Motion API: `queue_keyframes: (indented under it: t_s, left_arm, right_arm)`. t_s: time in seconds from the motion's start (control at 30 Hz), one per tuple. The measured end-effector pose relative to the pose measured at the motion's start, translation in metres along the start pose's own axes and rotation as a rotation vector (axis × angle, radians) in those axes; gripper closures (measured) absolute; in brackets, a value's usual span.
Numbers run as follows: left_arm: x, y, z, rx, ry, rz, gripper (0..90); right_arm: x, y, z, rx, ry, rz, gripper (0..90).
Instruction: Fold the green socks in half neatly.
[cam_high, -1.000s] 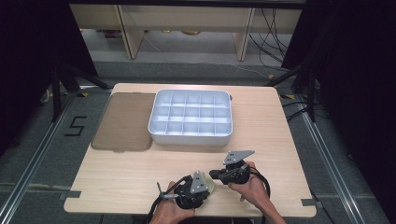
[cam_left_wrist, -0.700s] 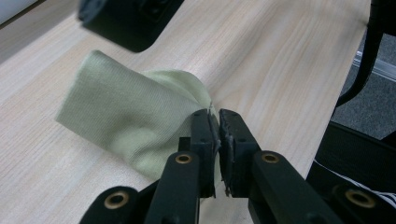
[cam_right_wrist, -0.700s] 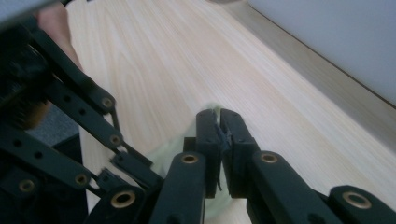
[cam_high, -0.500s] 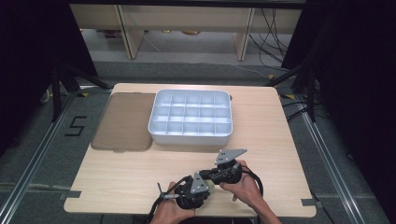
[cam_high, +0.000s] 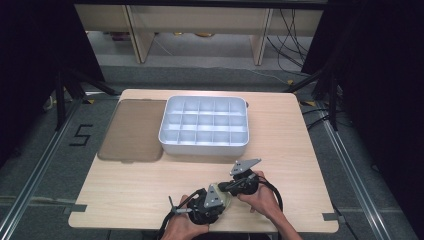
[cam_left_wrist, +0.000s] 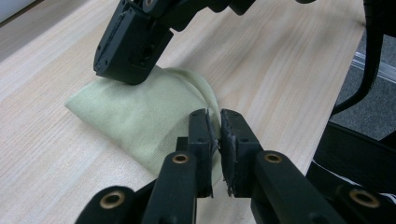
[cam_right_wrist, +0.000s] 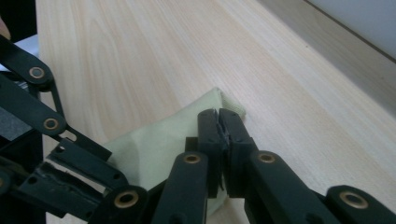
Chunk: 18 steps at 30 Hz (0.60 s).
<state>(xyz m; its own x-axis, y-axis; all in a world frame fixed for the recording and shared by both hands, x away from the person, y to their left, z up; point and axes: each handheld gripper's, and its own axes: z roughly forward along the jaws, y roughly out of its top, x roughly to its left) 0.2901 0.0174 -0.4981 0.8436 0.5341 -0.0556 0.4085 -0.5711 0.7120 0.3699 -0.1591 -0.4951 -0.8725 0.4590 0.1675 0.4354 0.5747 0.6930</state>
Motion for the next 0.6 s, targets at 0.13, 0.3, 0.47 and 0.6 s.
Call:
queue_keyframes:
  t_s: [0.13,0.3,0.47,0.6]
  left_arm:
    - [0.002,0.0,-0.002,-0.002,-0.012,-0.009,78.1]
    - [0.007,0.004,-0.009,-0.034,-0.05,-0.031,71.4]
    - [0.017,0.007,-0.027,-0.087,-0.064,-0.102,70.9]
    - [0.021,0.005,-0.029,-0.066,-0.053,-0.092,77.9]
  right_arm:
    - [0.001,0.0,0.001,0.001,-0.008,-0.003,88.4]
    - [0.001,0.0,0.002,0.003,-0.008,-0.01,88.5]
    - [0.003,0.0,0.0,0.009,-0.012,0.001,88.5]
    - [0.002,0.0,0.0,0.009,-0.006,0.002,88.5]
